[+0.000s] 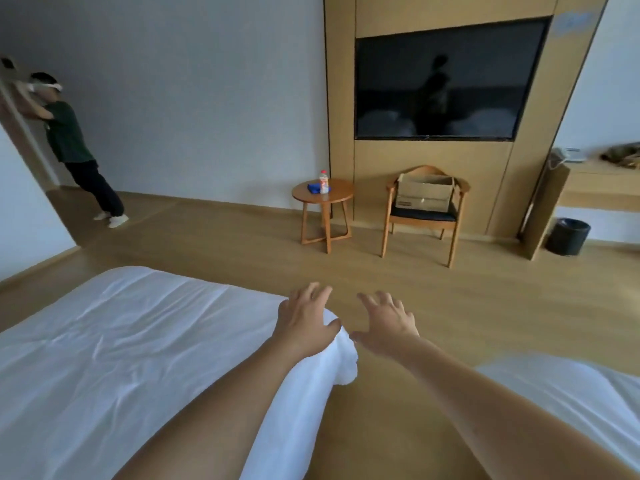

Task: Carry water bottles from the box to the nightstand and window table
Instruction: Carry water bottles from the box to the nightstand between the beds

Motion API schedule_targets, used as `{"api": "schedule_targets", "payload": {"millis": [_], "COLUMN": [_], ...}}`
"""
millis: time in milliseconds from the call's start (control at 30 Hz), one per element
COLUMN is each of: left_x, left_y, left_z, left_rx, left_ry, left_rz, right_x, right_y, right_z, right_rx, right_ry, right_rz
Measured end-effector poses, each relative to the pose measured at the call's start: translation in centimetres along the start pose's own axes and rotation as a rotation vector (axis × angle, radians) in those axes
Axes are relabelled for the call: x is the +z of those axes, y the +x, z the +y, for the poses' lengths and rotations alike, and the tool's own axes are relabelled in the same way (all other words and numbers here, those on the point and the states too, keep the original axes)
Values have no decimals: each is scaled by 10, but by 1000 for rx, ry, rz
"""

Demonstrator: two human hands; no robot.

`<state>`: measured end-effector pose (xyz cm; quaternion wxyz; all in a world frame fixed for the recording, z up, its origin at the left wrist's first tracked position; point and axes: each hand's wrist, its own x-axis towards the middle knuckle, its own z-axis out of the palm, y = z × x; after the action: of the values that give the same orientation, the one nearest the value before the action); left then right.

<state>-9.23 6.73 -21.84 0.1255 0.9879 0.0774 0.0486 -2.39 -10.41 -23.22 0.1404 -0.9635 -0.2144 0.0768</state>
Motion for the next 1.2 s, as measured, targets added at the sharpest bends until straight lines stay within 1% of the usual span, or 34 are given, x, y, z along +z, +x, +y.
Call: {"api": "schedule_targets", "payload": {"millis": [133, 233, 433, 567, 700, 900, 1067, 1200], "left_x": [13, 15, 19, 41, 66, 97, 104, 110], "left_y": [88, 155, 276, 343, 414, 544, 658, 729], "left_z": [4, 4, 9, 19, 33, 61, 95, 118], "left_rx": [153, 224, 329, 356, 368, 329, 274, 265], "left_ry": [39, 32, 16, -21, -36, -40, -44, -52], "left_rz": [-45, -76, -59, -91, -114, -115, -116, -146], "right_x": [-12, -22, -42, -49, -53, -76, -119, -143], "right_y": [61, 107, 187, 238, 299, 415, 514, 584], "right_z": [21, 29, 60, 91, 131, 206, 268, 303], "right_rx": [128, 221, 343, 410, 434, 404, 369, 348], "right_ry": [2, 18, 28, 45, 47, 36, 38, 34], "right_rz": [52, 71, 99, 108, 113, 129, 114, 81]}}
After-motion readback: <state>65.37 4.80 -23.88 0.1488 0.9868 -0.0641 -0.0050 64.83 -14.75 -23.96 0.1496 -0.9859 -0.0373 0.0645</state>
